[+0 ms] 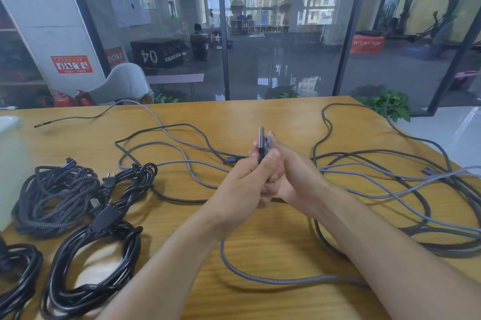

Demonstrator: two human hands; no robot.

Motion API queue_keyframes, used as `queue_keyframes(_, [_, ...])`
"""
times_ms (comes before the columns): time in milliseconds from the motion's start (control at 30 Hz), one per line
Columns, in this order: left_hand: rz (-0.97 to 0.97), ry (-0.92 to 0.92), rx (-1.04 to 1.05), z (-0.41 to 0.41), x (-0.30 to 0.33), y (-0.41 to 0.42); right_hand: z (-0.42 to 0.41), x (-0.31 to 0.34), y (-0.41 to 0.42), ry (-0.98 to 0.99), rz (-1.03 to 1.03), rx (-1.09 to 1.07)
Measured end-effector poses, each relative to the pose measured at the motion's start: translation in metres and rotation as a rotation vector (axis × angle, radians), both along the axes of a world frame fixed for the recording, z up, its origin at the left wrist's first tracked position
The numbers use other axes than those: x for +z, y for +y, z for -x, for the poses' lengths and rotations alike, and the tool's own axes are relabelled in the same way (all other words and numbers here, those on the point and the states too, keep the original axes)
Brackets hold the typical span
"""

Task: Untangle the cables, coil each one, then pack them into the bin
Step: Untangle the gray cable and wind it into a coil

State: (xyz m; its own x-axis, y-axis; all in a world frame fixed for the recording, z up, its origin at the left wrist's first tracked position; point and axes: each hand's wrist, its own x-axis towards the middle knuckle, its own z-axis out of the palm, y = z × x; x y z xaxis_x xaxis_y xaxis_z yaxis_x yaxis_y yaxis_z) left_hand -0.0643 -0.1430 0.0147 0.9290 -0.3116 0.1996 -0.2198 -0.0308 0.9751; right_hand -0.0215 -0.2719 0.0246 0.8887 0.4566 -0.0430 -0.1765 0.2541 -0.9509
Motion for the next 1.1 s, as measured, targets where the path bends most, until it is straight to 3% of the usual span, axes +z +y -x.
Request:
queue_keyframes(67, [0.024,0.019,0.044,-0.001,0.003,0.004,-0.006,-0.001,-0.002,-0.076,0.091,0.007])
queue_keyframes(200, [0.163,0.048,0.174,-0.005,0.007,0.026,-0.009,0.002,-0.014,-0.449,0.694,-0.065])
queue_keyframes(233, [0.177,0.037,0.216,-0.007,0.008,0.032,-0.007,0.005,-0.017,-0.496,0.763,-0.012])
queue_keyframes(433, [0.272,0.008,0.326,-0.007,0.016,0.043,0.015,0.011,-0.02,-0.343,0.642,0.936])
queue_keyframes(567, [0.316,0.015,0.33,-0.006,0.018,0.044,0.016,0.006,-0.012,-0.28,0.656,1.107])
queue_keyframes(633, [0.332,0.025,0.328,-0.006,0.019,0.045,0.014,0.002,-0.011,-0.242,0.715,0.987])
queue_keyframes(833, [0.389,0.043,0.347,-0.007,0.022,0.047,-0.007,-0.011,-0.019,-0.36,1.126,0.338])
queue_keyframes(933, [0.4,0.042,0.362,-0.006,0.024,0.049,-0.016,-0.011,-0.024,-0.314,1.075,0.077])
queue_keyframes(1100, [0.367,0.04,0.381,-0.005,0.026,0.049,-0.028,-0.008,-0.03,-0.264,0.777,-0.263])
